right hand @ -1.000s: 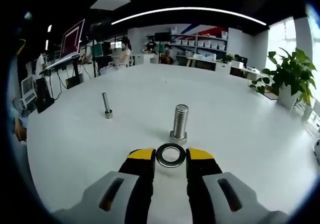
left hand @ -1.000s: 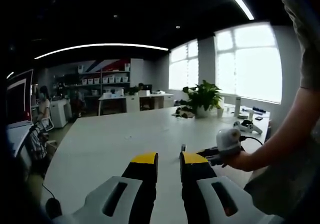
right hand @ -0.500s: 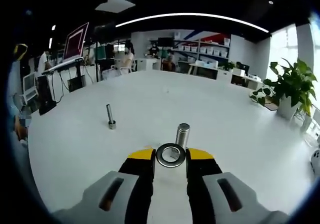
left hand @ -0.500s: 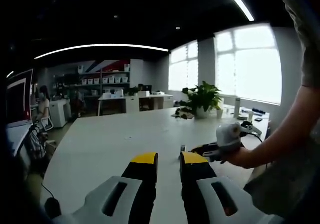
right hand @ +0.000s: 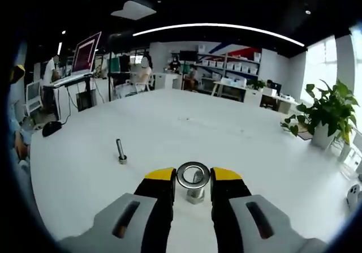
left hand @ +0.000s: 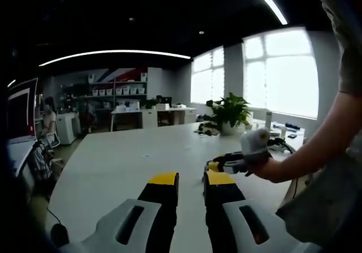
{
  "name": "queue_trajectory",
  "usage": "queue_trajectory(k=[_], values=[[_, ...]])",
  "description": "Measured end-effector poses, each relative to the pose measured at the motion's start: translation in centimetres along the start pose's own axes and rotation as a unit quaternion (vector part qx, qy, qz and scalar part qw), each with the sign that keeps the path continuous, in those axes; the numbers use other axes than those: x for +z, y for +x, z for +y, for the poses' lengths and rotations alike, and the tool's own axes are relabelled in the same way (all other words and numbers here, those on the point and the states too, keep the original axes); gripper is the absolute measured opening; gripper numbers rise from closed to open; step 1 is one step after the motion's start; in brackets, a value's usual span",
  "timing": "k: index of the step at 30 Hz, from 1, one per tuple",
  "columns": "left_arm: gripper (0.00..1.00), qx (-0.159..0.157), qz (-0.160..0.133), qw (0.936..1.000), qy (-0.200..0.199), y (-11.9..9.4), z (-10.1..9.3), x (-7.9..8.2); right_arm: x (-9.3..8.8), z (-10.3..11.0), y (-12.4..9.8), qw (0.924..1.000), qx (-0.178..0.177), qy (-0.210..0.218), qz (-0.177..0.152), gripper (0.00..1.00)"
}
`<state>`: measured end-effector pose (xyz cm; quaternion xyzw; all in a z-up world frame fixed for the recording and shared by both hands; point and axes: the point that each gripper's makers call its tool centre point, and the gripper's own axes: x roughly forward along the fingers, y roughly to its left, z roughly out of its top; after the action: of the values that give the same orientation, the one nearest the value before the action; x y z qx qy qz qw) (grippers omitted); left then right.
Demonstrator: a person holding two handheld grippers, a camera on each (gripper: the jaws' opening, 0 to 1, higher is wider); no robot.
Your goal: Place the washer onto the threaded stud by aligning its center hole with the stud, sliding it down to the base, and recovering from edge contact or off-axis alignment until the washer reaches the visible bottom stop.
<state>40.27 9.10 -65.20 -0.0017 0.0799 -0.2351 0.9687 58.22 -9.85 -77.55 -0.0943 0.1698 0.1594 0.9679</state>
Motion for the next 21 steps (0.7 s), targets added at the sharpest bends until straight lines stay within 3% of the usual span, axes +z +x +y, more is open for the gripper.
queue_trajectory(k=[21], values=[[0.15,0.008,0.000,1.0000,-0.002,0.0,0.3,0.0,-1.2,-0.5,2.6,0.9996,0.003,0.005,0.029,0.25]])
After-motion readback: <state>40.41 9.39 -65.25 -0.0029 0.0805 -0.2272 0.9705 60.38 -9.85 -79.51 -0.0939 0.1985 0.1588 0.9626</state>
